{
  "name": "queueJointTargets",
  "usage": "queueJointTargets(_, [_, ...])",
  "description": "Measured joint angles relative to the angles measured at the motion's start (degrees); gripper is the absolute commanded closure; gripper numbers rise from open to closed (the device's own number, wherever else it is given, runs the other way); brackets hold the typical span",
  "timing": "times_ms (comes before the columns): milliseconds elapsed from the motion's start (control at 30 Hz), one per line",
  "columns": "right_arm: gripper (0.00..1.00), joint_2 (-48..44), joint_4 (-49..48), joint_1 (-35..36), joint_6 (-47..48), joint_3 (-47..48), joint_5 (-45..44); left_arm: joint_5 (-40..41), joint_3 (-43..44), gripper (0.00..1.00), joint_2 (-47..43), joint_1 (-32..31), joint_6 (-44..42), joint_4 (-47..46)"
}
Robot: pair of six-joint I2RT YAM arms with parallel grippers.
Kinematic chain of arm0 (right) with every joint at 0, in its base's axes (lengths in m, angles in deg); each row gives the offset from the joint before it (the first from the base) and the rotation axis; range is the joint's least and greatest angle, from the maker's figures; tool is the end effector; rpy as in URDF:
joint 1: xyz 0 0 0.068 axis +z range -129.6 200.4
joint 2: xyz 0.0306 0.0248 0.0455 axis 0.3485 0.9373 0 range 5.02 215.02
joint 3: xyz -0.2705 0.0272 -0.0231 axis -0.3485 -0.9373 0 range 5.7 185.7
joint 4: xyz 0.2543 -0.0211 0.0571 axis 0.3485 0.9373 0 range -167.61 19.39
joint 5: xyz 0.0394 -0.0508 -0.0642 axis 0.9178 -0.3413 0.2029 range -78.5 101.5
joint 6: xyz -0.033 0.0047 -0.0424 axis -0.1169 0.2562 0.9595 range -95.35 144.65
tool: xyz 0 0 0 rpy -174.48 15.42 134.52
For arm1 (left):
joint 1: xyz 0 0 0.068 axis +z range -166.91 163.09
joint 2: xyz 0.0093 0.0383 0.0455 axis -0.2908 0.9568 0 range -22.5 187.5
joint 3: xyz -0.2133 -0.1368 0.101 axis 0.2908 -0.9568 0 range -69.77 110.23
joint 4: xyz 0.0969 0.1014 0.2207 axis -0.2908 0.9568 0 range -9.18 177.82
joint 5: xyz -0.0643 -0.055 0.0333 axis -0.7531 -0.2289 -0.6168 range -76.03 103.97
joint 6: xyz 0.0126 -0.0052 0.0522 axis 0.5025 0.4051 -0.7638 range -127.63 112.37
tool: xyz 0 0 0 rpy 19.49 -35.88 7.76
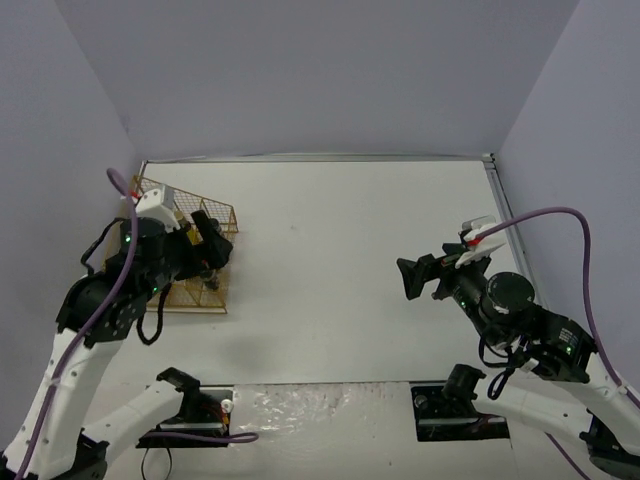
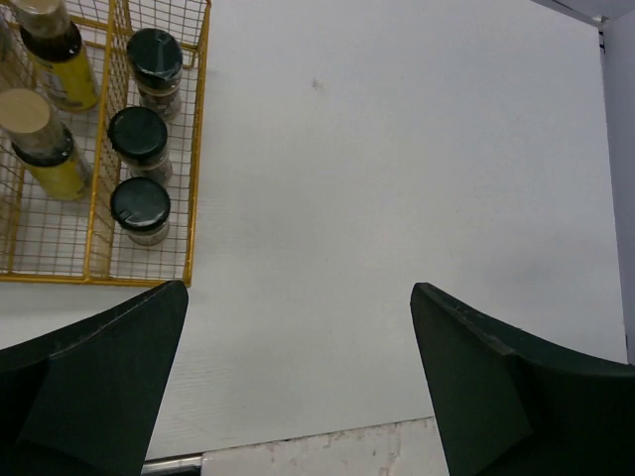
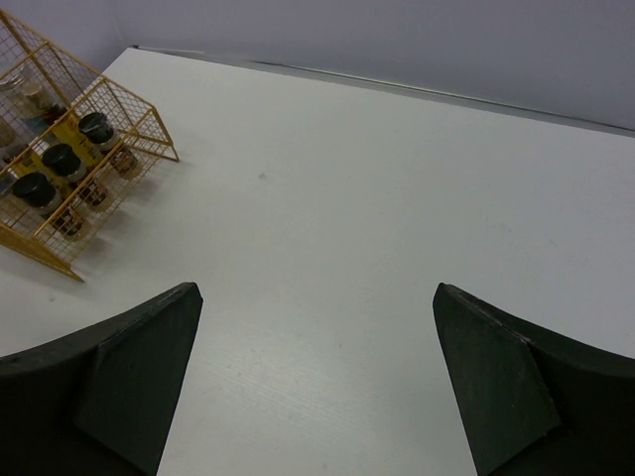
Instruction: Organize the condiment bottles
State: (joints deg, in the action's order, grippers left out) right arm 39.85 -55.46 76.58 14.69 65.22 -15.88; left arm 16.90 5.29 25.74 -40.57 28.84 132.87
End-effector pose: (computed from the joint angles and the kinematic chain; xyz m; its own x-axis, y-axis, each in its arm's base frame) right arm 0.0727 0.0793 0.4258 -0.0591 0.1877 -0.9804 -0.4791 0.8563 0.1928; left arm 0.1244 -0.0526 0.4277 -0.5272 -0.4170 -0.7404 0.0564 0.8522 -0.5202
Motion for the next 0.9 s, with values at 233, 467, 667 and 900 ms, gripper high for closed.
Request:
queueJointTargets(233, [0.00, -4.2, 0.0, 0.0, 0.1, -0.1, -3.9, 2.6, -5.7, 0.03, -14.7, 0.0, -6.5, 5.3])
queueJointTargets(467, [0.00, -9.4, 1.6, 0.0, 0.8, -0.2, -5.8, 5.9, -5.9, 0.03, -22.6, 0.0, -9.9, 12.5])
queueJointTargets(667, [0.00, -11.8, 3.3, 0.0, 0.6, -0.6, -7.1, 8.3, -5.9, 0.03, -27.9, 0.0, -10.4, 17.5])
queueJointTargets(900, [0.00, -13.5, 4.2, 0.0, 0.1, -1.0, -8.5, 10.7, -7.4, 0.03, -32.1, 0.0, -10.1, 20.7])
